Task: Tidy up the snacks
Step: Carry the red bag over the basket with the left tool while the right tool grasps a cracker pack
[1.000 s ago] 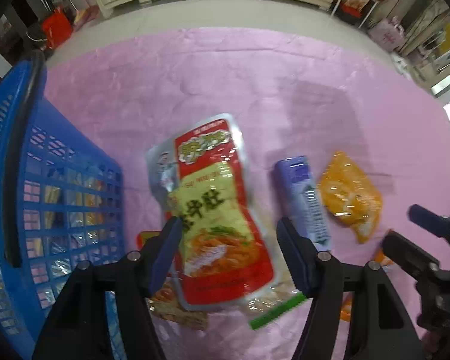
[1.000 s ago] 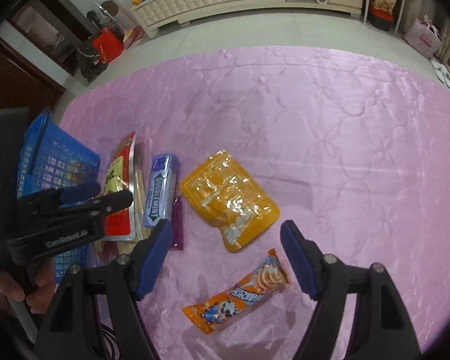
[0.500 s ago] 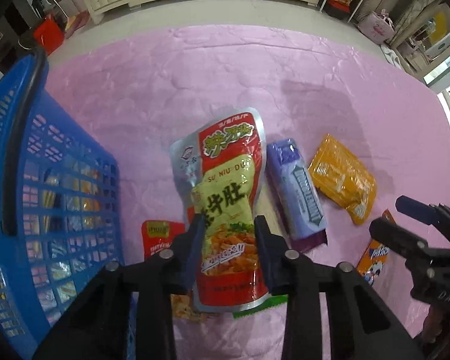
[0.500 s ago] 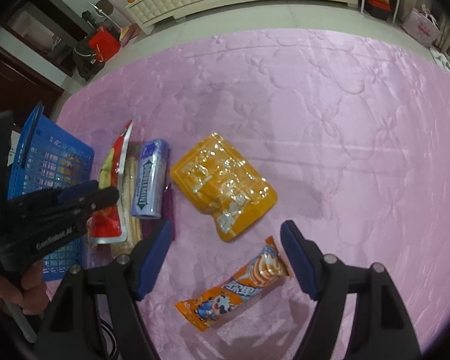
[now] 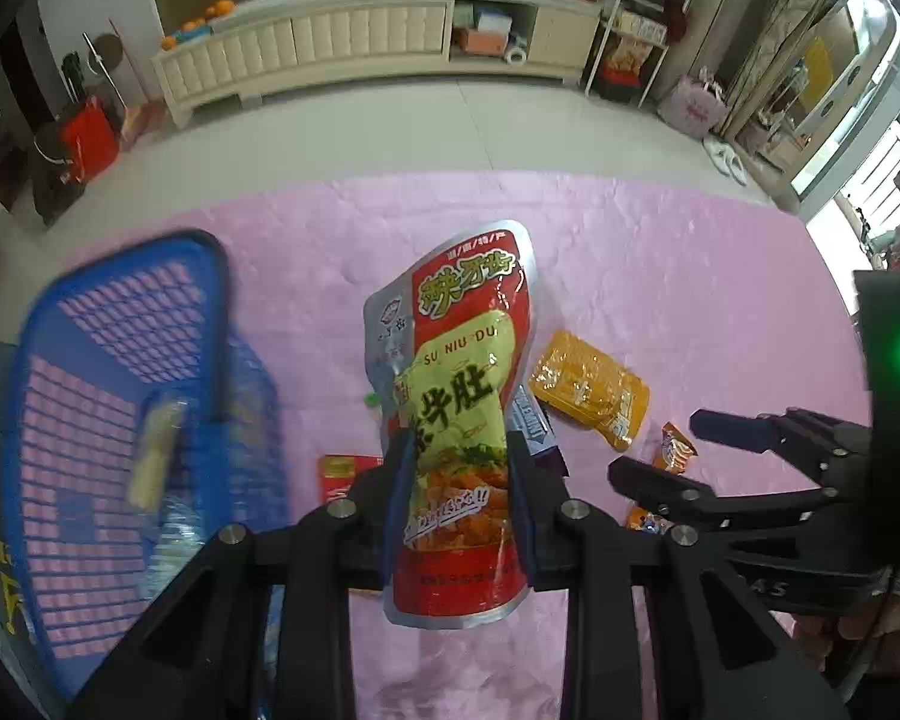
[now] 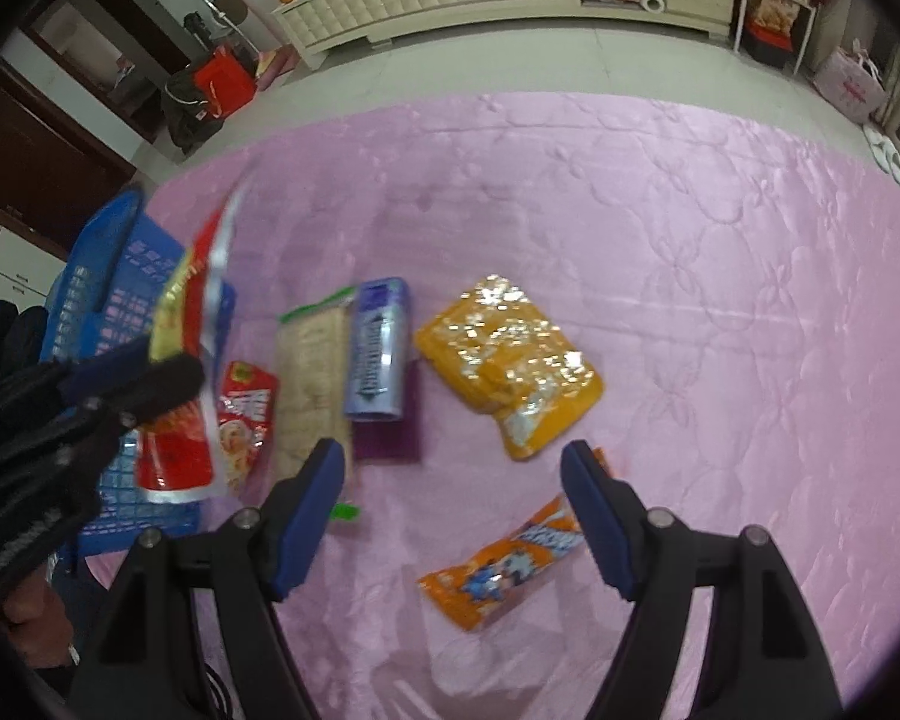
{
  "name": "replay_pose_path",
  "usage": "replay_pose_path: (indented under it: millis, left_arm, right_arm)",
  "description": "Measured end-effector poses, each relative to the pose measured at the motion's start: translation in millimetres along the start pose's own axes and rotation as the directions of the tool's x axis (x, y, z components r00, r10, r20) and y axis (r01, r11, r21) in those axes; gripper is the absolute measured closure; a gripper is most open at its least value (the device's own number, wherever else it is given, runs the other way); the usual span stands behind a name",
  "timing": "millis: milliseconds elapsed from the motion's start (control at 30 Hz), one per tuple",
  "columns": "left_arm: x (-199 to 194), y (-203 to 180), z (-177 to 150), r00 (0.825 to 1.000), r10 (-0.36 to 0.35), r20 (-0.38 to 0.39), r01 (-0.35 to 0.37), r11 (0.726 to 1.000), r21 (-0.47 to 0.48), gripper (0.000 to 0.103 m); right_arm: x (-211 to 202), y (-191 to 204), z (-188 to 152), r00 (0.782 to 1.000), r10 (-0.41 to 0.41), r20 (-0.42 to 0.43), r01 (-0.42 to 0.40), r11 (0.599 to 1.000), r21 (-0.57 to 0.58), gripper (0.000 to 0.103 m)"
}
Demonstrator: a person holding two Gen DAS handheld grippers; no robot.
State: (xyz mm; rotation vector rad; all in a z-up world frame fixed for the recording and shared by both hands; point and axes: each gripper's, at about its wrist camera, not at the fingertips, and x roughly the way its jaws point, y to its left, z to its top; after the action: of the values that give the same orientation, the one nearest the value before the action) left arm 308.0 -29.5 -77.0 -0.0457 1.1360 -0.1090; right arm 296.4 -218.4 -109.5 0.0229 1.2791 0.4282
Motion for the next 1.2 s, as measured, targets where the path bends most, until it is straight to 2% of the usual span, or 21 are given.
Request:
replay_pose_path:
  millis: [167, 267, 300, 367, 500, 700, 800, 833, 867, 900, 967, 1100, 1200]
  left_arm:
    - [-36.8, 26.6, -9.9, 0.999, -0.005, 0.043, 0.007, 0.999, -0.037, 0.076]
    - [-49.3, 34.3, -17.9, 0.994, -0.073, 0.077, 0.076, 0.996, -0.039, 0.076]
    - [-53.2, 33.9, -19.9, 0.994, -0.072, 0.088, 0.075, 0.997, -0.031, 0.076]
    - [-62.5, 38.5, -27.0, 0.994, -0.037, 0.105, 0.039, 0.999, -0.016, 0.075]
    - [-71.9, 55.3, -32.5, 0.994, -0.021, 0.111, 0.026, 0.999, -0.044, 0.075]
    - [-79.7, 86.9, -35.2, 0.991, 0.037, 0.127, -0.026, 0.996, -0.089, 0.075]
    - [-78.2, 104.4, -38.7, 0.992, 0.023, 0.121, -0.008, 0.992, -0.129, 0.075]
    - [-80.4, 113.0, -40.7, 0.993, 0.012, 0.121, 0.006, 0.989, -0.145, 0.075]
    - [-79.4, 117.2, -42.8, 0.993, 0.012, 0.117, 0.007, 0.988, -0.154, 0.075]
    - [-79.1, 119.4, -45.5, 0.993, 0.015, 0.113, 0.004, 0.987, -0.16, 0.075]
    - [-76.4, 123.2, -51.5, 0.995, 0.019, 0.1, -0.002, 0.985, -0.172, 0.075]
    - [-75.1, 127.8, -60.8, 0.996, 0.0, 0.093, 0.017, 0.983, -0.183, 0.075]
    - [-74.9, 129.0, -64.9, 0.996, 0.004, 0.093, 0.012, 0.984, -0.177, 0.075]
  right_arm:
    - [-0.2, 21.6, -1.6, 0.999, -0.036, -0.001, 0.036, 0.999, -0.03, 0.025]
    - [10.0, 43.6, -5.1, 0.996, -0.091, -0.005, 0.091, 0.993, -0.076, 0.025]
    - [17.8, 52.8, -7.2, 0.994, -0.105, -0.015, 0.103, 0.99, -0.101, 0.025]
    - [30.9, 67.2, -10.1, 0.991, -0.131, -0.029, 0.126, 0.984, -0.128, 0.025]
    - [62.8, 82.6, -10.9, 0.985, -0.149, -0.087, 0.136, 0.98, -0.143, 0.025]
    - [90.8, 104.5, -8.8, 0.972, -0.214, -0.094, 0.192, 0.96, -0.202, 0.025]
    - [103.4, 108.9, -6.8, 0.967, -0.233, -0.105, 0.208, 0.957, -0.202, 0.025]
    - [106.7, 109.8, -7.7, 0.965, -0.236, -0.11, 0.211, 0.957, -0.199, 0.029]
    - [112.2, 111.8, -8.7, 0.955, -0.274, -0.115, 0.246, 0.946, -0.213, 0.034]
    - [113.4, 115.6, -9.0, 0.95, -0.294, -0.104, 0.264, 0.936, -0.231, 0.035]
    - [114.7, 122.0, -12.1, 0.944, -0.318, -0.086, 0.286, 0.921, -0.265, 0.045]
    - [103.6, 119.7, -16.0, 0.961, -0.266, -0.079, 0.246, 0.947, -0.205, 0.047]
    - [84.3, 114.8, -16.0, 0.962, -0.269, -0.047, 0.255, 0.946, -0.199, 0.048]
